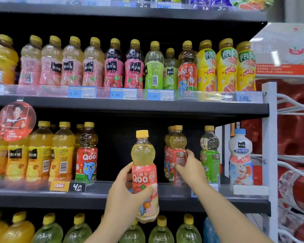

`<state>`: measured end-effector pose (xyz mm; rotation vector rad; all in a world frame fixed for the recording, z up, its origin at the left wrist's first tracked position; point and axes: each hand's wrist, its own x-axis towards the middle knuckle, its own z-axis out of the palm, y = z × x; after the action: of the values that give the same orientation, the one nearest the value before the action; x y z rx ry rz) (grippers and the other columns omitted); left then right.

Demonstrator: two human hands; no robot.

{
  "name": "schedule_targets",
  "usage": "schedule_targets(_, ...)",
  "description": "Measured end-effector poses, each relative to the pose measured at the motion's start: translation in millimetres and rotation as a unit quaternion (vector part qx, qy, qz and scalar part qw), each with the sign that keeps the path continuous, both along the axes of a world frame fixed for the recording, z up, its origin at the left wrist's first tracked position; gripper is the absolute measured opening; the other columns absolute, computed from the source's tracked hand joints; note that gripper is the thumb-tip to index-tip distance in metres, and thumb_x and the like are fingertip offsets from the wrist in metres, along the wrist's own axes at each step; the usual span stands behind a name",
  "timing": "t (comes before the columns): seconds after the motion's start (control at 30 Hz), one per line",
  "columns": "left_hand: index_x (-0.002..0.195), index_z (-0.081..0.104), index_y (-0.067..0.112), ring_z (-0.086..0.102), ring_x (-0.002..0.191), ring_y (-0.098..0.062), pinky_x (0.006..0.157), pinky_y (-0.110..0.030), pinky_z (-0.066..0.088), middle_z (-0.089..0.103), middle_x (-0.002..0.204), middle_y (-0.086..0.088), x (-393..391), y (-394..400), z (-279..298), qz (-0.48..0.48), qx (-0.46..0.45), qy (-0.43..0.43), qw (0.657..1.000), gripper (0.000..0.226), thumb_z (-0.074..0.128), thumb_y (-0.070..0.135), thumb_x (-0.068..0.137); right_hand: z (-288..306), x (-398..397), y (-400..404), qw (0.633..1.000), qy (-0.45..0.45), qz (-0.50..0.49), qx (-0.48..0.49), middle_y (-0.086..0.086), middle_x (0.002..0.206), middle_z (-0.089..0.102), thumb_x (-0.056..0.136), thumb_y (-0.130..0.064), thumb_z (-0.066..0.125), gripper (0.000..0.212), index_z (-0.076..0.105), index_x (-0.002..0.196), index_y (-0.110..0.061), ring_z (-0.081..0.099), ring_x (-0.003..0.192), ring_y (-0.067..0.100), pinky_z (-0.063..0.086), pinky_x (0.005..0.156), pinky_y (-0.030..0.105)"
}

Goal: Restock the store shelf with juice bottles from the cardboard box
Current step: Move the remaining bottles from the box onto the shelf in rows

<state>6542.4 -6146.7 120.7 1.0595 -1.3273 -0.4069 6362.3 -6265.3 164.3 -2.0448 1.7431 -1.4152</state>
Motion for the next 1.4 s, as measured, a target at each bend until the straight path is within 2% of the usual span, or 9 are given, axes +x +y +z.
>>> schedule_targets(0.1, 0.118, 0.043, 0.039, 0.06, 0.098, -0.001, 0.069, -0.015, 0.049, 0.06, 0.106, 0.018, -4.1, 3.3, 7.8, -0.008, -0.011, 0.003, 1.0, 0.066, 0.083, 0.031, 0.067, 2.4, -4.1, 17.0, 0.999, -0.026, 0.029, -0.009, 0.006, 0.132, 0.054, 0.085, -0.042, 0.065, 0.081, 0.021, 0.148, -0.013, 0.054, 0.118, 0.022, 0.048, 0.091, 0.035)
schedule_targets(0.17, 0.116, 0.047, 0.036, 0.06, 0.097, 0.001, 0.069, -0.014, 0.048, 0.062, 0.106, 0.018, -9.8, 4.2, 17.4, -0.024, -0.027, 0.0, 0.999, 0.061, 0.084, 0.03, 0.067, 5.3, -10.2, 35.5, 0.994, -0.047, 0.066, -0.068, -0.003, 0.136, 0.049, 0.089, -0.042, 0.059, 0.07, 0.027, 0.147, -0.019, 0.046, 0.127, 0.016, 0.041, 0.099, 0.033)
schedule_targets(0.3, 0.108, 0.046, 0.052, 0.06, 0.098, 0.004, 0.073, -0.016, 0.051, 0.059, 0.109, 0.02, -30.3, -7.0, 42.1, -0.038, -0.068, -0.013, 0.997, 0.06, 0.084, 0.031, 0.066, 16.2, -25.1, 68.6, 0.979, -0.082, 0.155, -0.107, -0.012, 0.122, 0.06, 0.093, -0.032, 0.055, 0.038, 0.051, 0.131, -0.028, 0.054, 0.111, 0.003, 0.046, 0.099, 0.028)
schedule_targets(0.47, 0.118, 0.048, 0.053, 0.057, 0.101, 0.008, 0.081, -0.019, 0.052, 0.057, 0.115, 0.018, -59.3, -37.2, 62.9, -0.04, -0.111, -0.035, 0.992, 0.063, 0.082, 0.037, 0.067, 32.3, -39.3, 86.4, 0.963, -0.092, 0.23, -0.103, -0.024, 0.112, 0.057, 0.092, -0.021, 0.059, 0.047, 0.044, 0.134, -0.037, 0.055, 0.106, -0.006, 0.046, 0.088, 0.017)
schedule_targets(0.57, 0.117, 0.051, 0.05, 0.059, 0.094, 0.011, 0.078, -0.018, 0.05, 0.064, 0.103, 0.025, -69.1, -50.1, 64.6, -0.05, -0.103, -0.009, 0.993, 0.059, 0.082, 0.034, 0.07, 34.8, -44.3, 82.8, 0.966, -0.081, 0.234, -0.074, -0.025, 0.115, 0.05, 0.092, -0.026, 0.058, 0.057, 0.032, 0.141, -0.039, 0.053, 0.103, -0.006, 0.043, 0.076, 0.01)
schedule_targets(0.8, 0.119, 0.05, 0.043, 0.062, 0.093, 0.004, 0.077, -0.021, 0.056, 0.063, 0.101, 0.021, -75.6, -64.9, 59.7, -0.061, -0.063, -0.081, 0.993, 0.055, 0.078, 0.032, 0.074, 21.4, -43.8, 59.0, 0.969, -0.101, 0.223, -0.036, -0.018, 0.112, 0.06, 0.094, -0.029, 0.054, 0.051, 0.036, 0.14, -0.037, 0.059, 0.103, 0.001, 0.052, 0.091, 0.031)
schedule_targets(0.9, 0.114, 0.05, 0.044, 0.062, 0.091, 0.005, 0.074, -0.018, 0.055, 0.062, 0.098, 0.022, -74.4, -69.2, 53.2, -0.06, -0.037, -0.104, 0.992, 0.05, 0.078, 0.032, 0.075, 15.7, -43.8, 53.7, 0.968, -0.121, 0.219, -0.028, -0.018, 0.106, 0.062, 0.093, -0.031, 0.055, 0.047, 0.04, 0.137, -0.035, 0.061, 0.098, -0.001, 0.052, 0.08, 0.022)
schedule_targets(1.2, 0.112, 0.054, 0.036, 0.063, 0.083, 0.004, 0.071, -0.018, 0.056, 0.063, 0.092, 0.018, -77.5, -83.9, 38.2, -0.016, 0.017, -0.138, 0.99, 0.045, 0.076, 0.043, 0.074, 5.1, -37.7, 39.8, 0.979, -0.091, 0.182, -0.021, -0.016, 0.102, 0.062, 0.089, -0.038, 0.061, 0.048, 0.043, 0.133, -0.037, 0.064, 0.082, -0.002, 0.051, 0.06, 0.014)
schedule_targets(1.4, 0.109, 0.049, 0.038, 0.064, 0.084, -0.002, 0.076, -0.029, 0.058, 0.064, 0.094, 0.015, -80.3, -88.0, 36.1, 0.032, 0.046, -0.217, 0.975, 0.046, 0.071, 0.055, 0.072, 0.4, -42.3, 31.0, 0.976, -0.12, 0.183, -0.019, -0.006, 0.102, 0.066, 0.087, -0.035, 0.064, 0.048, 0.046, 0.132, -0.032, 0.066, 0.087, 0.004, 0.053, 0.065, 0.018)
